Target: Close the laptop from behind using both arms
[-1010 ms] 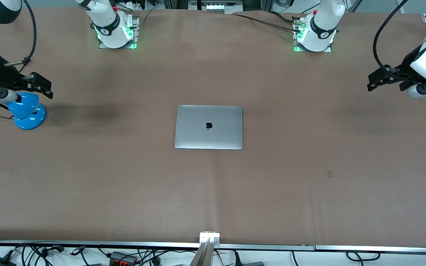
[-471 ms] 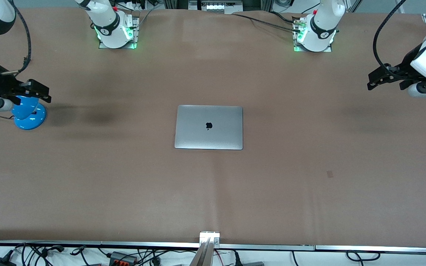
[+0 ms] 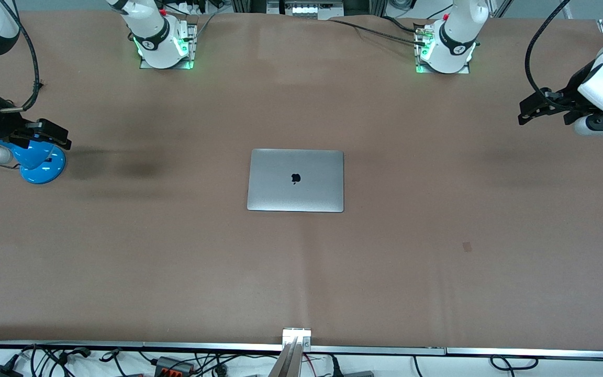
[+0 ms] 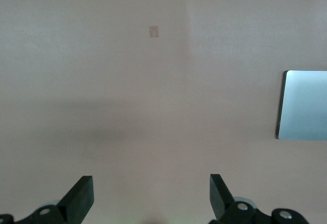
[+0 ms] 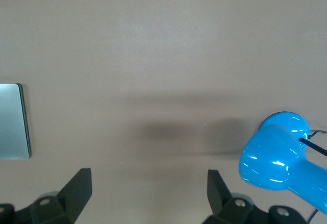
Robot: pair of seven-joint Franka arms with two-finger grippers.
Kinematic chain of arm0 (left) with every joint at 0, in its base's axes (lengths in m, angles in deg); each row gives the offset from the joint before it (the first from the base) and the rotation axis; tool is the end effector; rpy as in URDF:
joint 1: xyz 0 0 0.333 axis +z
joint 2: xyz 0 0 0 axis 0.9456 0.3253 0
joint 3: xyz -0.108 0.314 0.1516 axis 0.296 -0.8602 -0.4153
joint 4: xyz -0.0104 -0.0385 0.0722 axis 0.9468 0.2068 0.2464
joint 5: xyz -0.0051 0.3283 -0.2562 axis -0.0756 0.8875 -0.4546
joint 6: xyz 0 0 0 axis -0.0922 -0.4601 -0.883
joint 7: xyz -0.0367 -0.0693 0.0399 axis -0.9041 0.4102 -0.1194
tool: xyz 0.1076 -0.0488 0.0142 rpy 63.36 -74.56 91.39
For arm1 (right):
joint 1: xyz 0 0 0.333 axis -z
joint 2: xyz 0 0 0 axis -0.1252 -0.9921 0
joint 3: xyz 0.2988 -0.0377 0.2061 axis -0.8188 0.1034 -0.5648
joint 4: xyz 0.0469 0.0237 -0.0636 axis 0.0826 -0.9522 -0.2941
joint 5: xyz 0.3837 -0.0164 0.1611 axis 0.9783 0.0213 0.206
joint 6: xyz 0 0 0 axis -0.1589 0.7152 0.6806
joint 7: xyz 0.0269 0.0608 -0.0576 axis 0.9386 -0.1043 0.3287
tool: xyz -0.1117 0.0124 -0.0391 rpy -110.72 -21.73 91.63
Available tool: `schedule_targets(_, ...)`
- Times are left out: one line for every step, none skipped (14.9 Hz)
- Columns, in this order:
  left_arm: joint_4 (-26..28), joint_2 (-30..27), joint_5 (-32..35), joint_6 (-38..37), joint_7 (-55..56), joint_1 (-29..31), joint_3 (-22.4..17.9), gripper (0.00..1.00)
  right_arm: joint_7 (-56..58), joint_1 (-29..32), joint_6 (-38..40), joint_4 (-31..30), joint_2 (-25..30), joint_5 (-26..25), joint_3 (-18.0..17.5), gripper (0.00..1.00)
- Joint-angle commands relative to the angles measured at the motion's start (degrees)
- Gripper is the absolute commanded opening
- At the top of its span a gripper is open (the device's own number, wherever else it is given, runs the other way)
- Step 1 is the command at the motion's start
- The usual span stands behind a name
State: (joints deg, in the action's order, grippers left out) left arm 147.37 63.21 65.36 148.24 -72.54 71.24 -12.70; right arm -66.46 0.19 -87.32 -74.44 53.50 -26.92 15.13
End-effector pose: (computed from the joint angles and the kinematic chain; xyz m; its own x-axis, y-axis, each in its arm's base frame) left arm 0.5564 -0.0301 0.6453 0.9967 0.0228 -0.0780 0.0237 -0.9997 0.0109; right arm 0.5943 -0.0185 0.5798 0.9987 -0.0187 -0.0465 -0.0186 -0.9998 0.0016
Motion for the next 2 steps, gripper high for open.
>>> schedule_targets(-0.69,-0.3,-0.26,-0.7,0.53,-0.32,-0.2,1.0,-0.76,0.35,1.15,1.45,-0.52,-0.54,-0.41,1.0)
schedule_targets(-0.95,-0.12,-0.35,-0.79,0.44,-0.23,-0.2,1.0,-0.76,0.35,1.15,1.45,-0.52,-0.54,-0.41,1.0)
